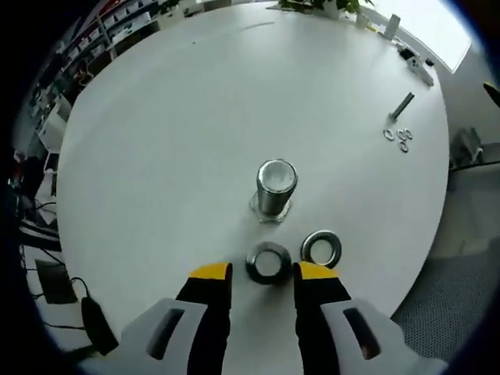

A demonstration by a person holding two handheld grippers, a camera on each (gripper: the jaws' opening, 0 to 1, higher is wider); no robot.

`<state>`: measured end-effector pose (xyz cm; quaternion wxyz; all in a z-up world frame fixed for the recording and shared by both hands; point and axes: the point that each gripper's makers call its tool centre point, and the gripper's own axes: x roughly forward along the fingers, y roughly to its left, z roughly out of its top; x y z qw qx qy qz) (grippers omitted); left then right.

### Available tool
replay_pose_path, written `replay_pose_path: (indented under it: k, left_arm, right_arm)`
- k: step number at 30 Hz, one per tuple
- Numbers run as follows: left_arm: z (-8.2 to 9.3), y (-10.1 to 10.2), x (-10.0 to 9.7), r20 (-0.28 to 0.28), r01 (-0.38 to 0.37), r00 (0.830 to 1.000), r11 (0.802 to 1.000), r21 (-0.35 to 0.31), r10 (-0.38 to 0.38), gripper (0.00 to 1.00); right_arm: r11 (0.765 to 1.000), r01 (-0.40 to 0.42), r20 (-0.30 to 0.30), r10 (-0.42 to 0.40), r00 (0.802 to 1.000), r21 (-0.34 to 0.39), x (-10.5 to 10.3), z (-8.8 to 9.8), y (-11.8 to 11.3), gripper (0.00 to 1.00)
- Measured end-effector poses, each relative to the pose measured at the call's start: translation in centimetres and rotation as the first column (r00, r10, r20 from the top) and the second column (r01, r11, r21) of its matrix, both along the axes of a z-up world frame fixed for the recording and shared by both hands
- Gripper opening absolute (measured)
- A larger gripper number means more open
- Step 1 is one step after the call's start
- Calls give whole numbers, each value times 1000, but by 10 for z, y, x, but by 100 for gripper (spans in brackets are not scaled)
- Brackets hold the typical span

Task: Place the washer onto the threaded stud by aligning its center hole with the stud, sliding it down to the base, and recovering from edge contact or off-axis alignment until the washer reaches the visible bottom stop.

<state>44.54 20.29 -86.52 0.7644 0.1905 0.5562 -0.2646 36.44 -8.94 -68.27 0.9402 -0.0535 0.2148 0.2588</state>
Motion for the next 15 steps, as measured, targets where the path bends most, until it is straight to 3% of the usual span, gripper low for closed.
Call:
replay_pose_path:
  k: [15]
  left_arm:
    - [-1,-6,0,-76,153,986,985,75,-147,27]
  right_arm:
    - [1000,11,4,-11,1000,-2,1,1,-3,45]
